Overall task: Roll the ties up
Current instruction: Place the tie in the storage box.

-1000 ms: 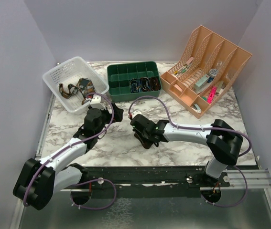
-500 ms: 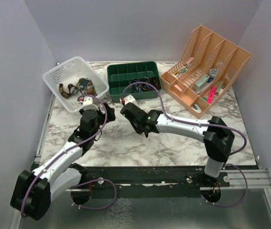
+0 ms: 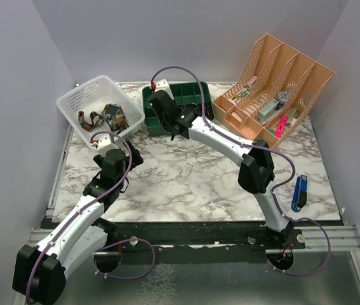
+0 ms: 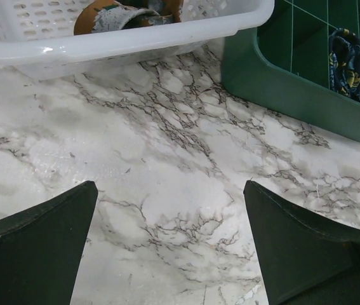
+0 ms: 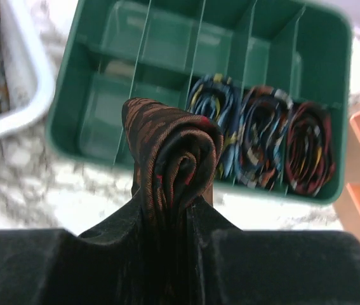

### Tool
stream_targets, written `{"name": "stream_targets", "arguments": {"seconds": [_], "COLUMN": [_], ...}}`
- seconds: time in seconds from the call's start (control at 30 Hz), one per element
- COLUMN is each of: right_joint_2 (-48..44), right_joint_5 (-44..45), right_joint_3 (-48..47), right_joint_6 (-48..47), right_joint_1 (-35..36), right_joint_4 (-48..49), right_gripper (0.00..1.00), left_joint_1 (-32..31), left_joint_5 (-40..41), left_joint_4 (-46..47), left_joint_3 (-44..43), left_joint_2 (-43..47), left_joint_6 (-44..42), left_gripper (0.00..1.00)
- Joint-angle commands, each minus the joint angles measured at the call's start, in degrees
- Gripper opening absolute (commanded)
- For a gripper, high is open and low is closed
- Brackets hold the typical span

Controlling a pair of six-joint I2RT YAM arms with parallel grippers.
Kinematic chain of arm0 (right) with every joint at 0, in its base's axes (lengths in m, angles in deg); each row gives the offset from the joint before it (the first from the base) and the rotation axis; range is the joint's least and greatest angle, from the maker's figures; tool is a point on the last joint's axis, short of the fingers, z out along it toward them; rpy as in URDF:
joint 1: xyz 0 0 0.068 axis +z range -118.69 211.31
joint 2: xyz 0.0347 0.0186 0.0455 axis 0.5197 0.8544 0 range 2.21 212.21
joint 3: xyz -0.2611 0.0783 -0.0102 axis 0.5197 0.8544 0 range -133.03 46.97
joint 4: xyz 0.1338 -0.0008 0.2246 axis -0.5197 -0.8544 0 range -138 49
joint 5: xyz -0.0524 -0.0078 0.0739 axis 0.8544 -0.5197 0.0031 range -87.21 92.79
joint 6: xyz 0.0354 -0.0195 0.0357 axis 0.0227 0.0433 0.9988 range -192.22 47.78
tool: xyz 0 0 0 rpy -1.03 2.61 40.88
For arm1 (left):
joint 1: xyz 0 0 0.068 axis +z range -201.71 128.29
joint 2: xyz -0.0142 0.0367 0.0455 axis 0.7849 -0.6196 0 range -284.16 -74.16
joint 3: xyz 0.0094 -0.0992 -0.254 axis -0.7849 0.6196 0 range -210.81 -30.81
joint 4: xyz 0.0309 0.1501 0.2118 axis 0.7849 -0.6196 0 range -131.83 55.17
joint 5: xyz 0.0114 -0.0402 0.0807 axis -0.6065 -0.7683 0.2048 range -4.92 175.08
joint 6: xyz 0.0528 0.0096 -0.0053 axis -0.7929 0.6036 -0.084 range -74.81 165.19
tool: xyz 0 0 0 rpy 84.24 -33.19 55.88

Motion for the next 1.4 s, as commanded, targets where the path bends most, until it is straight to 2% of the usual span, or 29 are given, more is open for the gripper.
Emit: {"name": "stream_targets", "arguments": {"seconds": [0.0, 0.17, 0.3, 0.63, 1.07, 1.37], "right_joint_2": [6.91, 13.09, 13.87, 19.8, 21.35, 22.15], "right_joint_5": [2.79, 2.08, -2.35, -9.25, -9.29, -12.34], "right_joint_3": [-12.99, -21.05, -20.82, -26.07, -22.4, -21.64], "right_joint_6": [-2.53, -1.73, -0.42, 6.16, 9.02, 10.13], "right_joint_1": [-1.97, -4.34, -5.26, -6.08, -8.11, -9.69], "right_joint_4": [-3.32, -0.63, 4.6, 6.32, 4.54, 0.78], "right_gripper": [0.01, 0.01, 0.01, 0.01, 0.01, 0.01], "left_joint_1": [0.31, 0.31, 0.31, 0.36, 0.44, 0.47], "left_joint_5": [2.68, 1.13, 0.24, -0.02, -0.65, -0.61], "left_joint_4": [-3.97, -4.08, -3.93, -3.71, -2.45, -2.07], "left_joint_3": [-1.57, -1.96, -1.99, -1.64, -1.38, -0.96], "left_joint_2": [3.85, 5.68, 5.82, 6.02, 4.8, 4.66], "left_joint_6": [0.73, -0.2, -0.61, -1.18, -1.49, -1.36], "left_gripper": [0.99, 0.99, 0.99, 0.99, 0.99, 0.99]}}
